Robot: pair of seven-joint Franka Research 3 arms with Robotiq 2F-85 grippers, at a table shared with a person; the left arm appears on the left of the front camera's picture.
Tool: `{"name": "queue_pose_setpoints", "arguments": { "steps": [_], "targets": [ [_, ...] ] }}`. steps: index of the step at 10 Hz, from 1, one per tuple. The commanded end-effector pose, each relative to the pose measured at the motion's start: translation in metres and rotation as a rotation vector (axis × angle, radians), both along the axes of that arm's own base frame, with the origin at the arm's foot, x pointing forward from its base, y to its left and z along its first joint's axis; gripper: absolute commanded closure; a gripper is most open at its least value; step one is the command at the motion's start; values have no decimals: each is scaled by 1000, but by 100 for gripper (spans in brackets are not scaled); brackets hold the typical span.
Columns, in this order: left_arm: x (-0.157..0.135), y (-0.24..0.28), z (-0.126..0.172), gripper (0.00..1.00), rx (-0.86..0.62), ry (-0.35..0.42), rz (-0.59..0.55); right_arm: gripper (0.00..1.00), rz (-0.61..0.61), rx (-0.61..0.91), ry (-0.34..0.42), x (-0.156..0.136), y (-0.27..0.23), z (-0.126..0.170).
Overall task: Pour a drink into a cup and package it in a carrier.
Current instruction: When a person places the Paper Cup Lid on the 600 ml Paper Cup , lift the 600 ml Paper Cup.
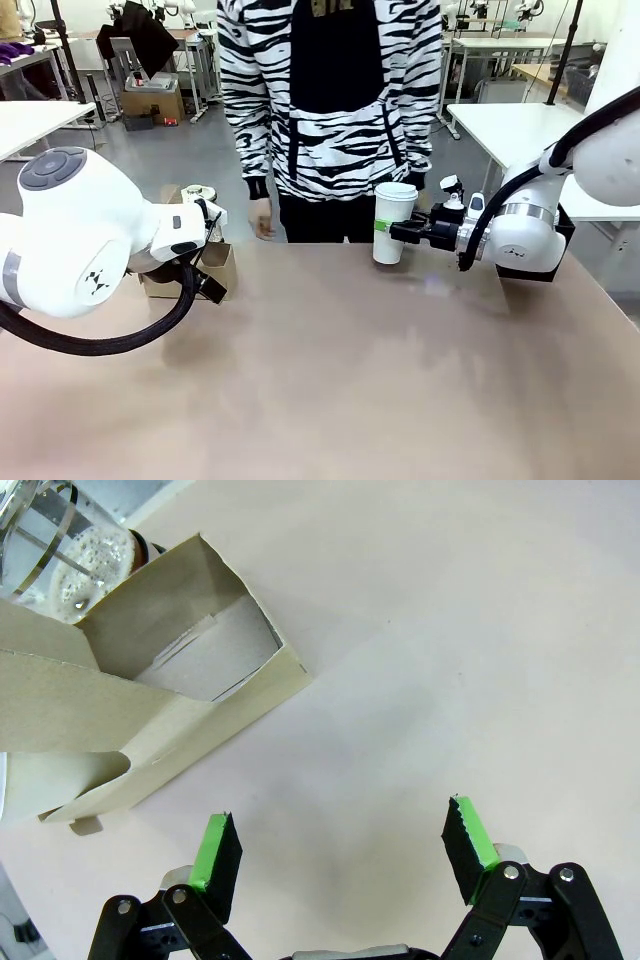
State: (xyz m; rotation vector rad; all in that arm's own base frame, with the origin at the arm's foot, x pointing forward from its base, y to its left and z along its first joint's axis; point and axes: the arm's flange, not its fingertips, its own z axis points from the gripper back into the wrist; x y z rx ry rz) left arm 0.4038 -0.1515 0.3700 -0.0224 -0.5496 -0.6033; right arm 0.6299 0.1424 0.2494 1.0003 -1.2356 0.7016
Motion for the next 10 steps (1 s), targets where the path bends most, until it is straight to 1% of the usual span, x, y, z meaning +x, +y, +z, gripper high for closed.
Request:
{"name": "queue_pose_setpoints", "arguments": {
  "steps": [1,6,7,8,10],
  "targets": [
    [0,0,0,0,-2,0,-1,19,1,6,7,0,2,4],
    [0,0,0,0,-2,0,-1,19,1,6,7,0,2,4],
    [0,0,0,0,-2,0,-1,19,0,0,0,0,0,0],
    [0,0,0,0,-2,0,-1,19,2,-19,-14,-6,0,19],
    [0,0,0,0,-2,0,-1,19,28,-58,-60,-23,1,68]
  ]
}}
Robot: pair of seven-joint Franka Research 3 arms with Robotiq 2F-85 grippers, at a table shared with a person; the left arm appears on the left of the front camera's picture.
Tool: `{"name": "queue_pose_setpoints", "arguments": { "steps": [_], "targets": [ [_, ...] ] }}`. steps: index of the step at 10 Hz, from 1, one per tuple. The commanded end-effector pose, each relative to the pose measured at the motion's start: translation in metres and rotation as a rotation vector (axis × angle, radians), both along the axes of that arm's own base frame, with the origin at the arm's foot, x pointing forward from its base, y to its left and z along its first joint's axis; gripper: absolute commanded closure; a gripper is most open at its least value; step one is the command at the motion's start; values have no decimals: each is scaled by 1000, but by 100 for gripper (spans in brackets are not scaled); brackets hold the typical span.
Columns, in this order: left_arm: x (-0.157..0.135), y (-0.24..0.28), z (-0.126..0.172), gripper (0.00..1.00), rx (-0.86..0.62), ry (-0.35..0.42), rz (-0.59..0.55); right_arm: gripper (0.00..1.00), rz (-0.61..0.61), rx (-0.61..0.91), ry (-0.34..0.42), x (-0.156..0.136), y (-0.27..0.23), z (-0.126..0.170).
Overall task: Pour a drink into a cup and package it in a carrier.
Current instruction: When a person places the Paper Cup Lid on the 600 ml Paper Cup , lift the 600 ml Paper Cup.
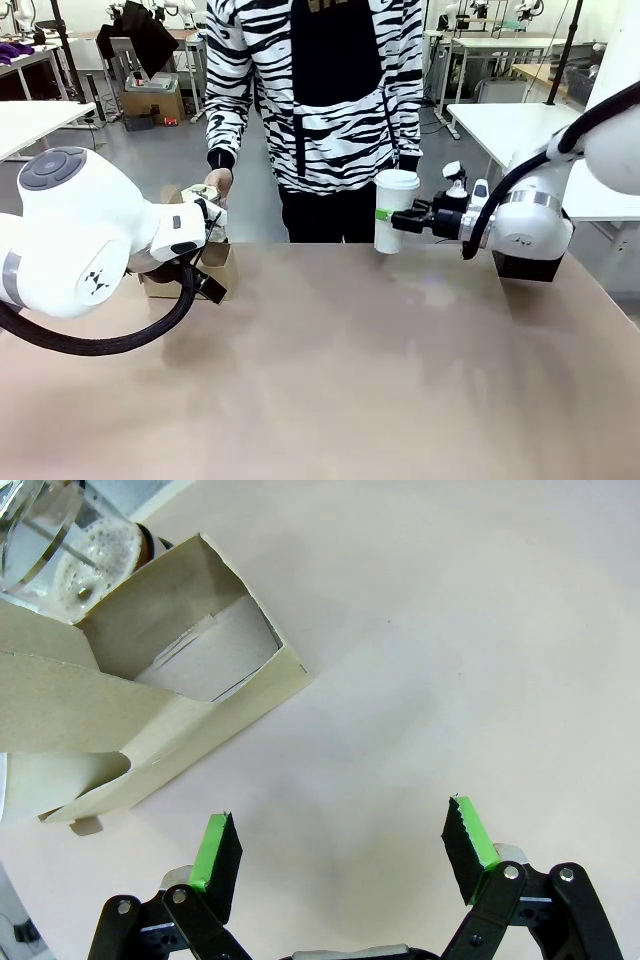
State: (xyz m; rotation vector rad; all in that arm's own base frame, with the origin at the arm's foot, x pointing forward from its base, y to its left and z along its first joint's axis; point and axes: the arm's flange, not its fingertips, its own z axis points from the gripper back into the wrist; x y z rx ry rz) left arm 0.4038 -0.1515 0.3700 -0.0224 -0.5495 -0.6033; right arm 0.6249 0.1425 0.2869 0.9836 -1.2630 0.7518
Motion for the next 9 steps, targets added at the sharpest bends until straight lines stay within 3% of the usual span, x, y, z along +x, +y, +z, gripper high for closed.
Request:
{"name": "queue_pose_setpoints", "arguments": {
  "steps": [1,5,9],
  "targets": [
    [0,0,0,0,-2,0,-1,19,10,-57,-26,-28,2,54],
    [0,0,0,0,-2,0,-1,19,20,-72,-118,-106,-6,183],
    [0,0,0,0,-2,0,-1,19,-12,-82,-144,-170,-25,255]
  ]
}}
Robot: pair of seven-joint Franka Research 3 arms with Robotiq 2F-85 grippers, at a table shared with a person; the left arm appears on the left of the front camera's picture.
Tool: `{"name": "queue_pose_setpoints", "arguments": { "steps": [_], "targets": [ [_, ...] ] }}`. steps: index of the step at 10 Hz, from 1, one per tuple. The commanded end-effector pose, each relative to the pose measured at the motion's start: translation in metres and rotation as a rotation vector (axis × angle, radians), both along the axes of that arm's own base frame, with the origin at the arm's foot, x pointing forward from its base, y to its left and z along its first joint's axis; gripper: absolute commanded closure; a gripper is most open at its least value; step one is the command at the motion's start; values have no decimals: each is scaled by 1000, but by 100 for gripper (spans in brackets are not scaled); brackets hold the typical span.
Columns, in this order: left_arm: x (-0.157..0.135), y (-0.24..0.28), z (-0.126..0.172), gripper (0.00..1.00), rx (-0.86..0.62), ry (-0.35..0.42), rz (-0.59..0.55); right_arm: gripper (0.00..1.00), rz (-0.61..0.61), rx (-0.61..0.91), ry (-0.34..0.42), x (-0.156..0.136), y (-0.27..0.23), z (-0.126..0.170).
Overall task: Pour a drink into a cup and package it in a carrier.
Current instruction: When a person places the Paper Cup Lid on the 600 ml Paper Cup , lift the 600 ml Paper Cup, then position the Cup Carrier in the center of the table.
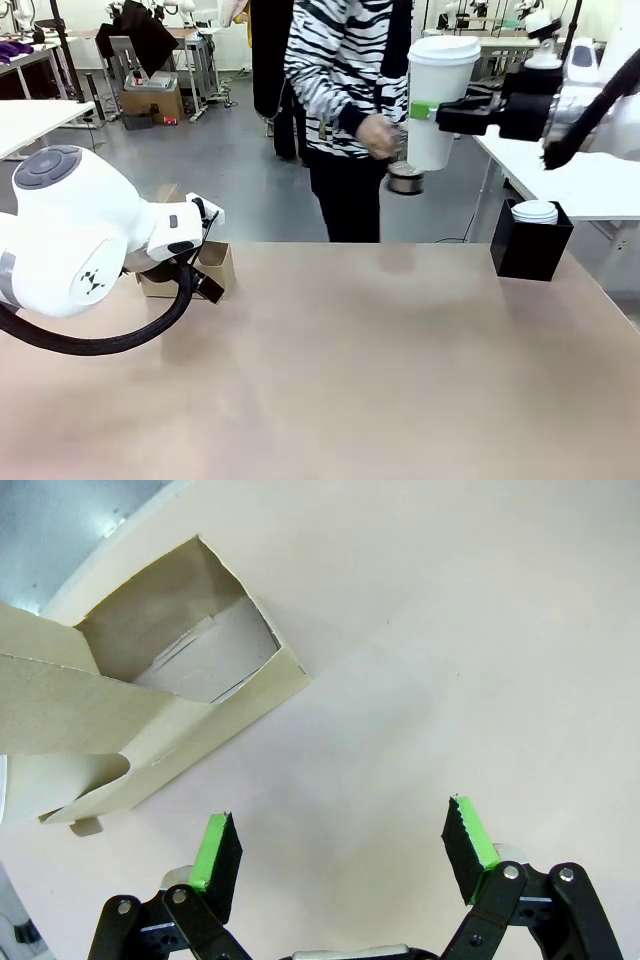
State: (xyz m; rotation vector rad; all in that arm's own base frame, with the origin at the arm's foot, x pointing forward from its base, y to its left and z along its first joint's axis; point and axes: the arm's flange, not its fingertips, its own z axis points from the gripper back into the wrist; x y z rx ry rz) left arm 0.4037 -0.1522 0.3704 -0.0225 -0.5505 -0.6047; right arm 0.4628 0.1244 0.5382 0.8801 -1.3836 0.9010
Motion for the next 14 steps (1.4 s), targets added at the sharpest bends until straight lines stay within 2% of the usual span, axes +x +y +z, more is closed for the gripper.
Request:
{"name": "queue_pose_setpoints", "arguments": {
  "steps": [1,2,3,14],
  "targets": [
    [0,1,0,0,-2,1,0,19,2,-16,35,-24,-5,9],
    [0,1,0,0,-2,1,0,19,25,-18,29,-33,-9,9],
    [0,1,0,0,-2,1,0,19,-6,-4,0,-13,-4,8],
    [0,1,0,0,-2,1,0,19,-6,-4,0,-13,-4,8]
  ]
}}
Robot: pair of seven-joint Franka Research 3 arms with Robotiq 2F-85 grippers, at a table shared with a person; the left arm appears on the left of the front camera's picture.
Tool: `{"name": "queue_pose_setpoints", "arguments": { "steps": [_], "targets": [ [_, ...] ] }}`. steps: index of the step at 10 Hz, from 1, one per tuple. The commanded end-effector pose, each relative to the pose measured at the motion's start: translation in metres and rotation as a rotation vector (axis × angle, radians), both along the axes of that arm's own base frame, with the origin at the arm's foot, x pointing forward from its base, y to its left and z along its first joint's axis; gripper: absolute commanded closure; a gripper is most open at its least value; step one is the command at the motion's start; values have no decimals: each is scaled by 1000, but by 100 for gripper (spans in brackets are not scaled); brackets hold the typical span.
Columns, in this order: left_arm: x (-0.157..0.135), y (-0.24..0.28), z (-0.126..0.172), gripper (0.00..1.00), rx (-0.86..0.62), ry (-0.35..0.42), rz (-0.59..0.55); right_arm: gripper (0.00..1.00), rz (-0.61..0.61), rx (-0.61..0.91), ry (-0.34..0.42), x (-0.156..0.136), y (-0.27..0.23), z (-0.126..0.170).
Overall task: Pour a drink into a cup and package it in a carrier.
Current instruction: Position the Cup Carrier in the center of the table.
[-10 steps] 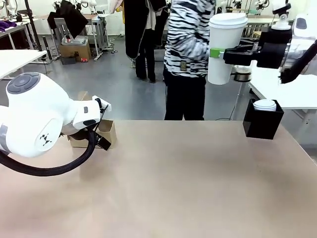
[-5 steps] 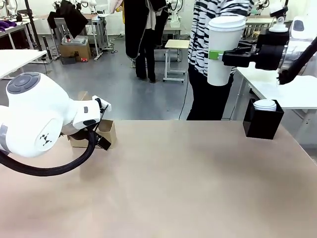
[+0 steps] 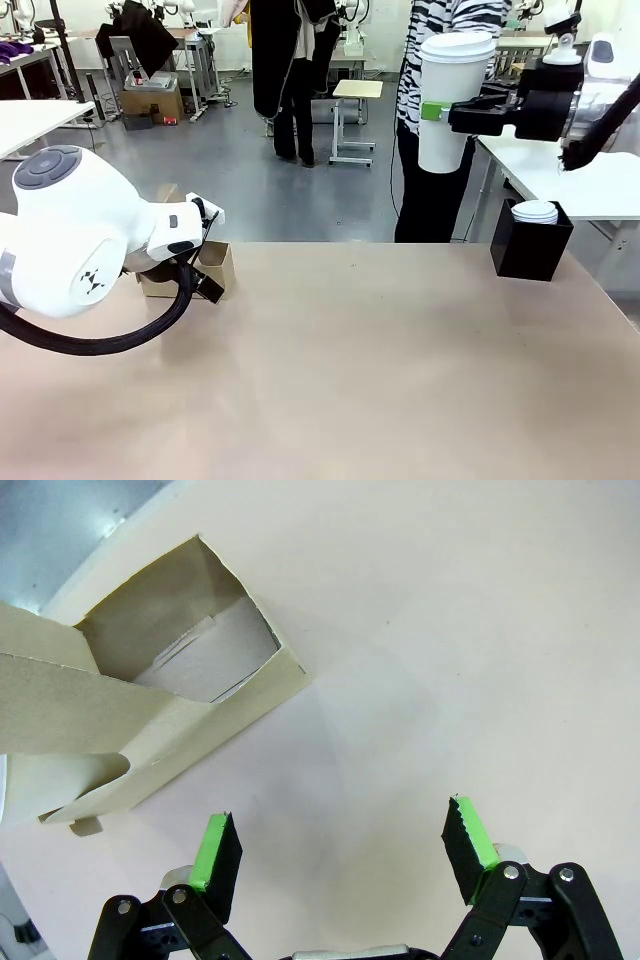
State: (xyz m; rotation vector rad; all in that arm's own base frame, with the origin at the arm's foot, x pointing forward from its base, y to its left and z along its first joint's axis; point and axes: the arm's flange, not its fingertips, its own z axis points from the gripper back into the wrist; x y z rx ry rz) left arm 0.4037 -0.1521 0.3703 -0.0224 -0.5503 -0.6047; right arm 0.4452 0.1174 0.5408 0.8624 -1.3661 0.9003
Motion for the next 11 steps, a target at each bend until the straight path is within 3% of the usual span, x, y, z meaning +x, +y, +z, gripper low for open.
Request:
{"name": "queue_pose_setpoints", "arguments": {
  "steps": [1,3,7,9,11],
  "targets": [
    [0,0,0,0,0,0,0,19,3,16,-11,4,3,5],
    [-1,13,34,0,-3,33,36,19,3,16,-11,4,3,5],
    [0,-18,143,0,39,70,155,19,3,16,-11,4,3,5],
    [24,-21,183,0,41,84,244,19,3,16,-11,4,3,5],
    [59,-10,194,0,25,130,340,19,3,16,-11,4,3,5]
  ]
}}
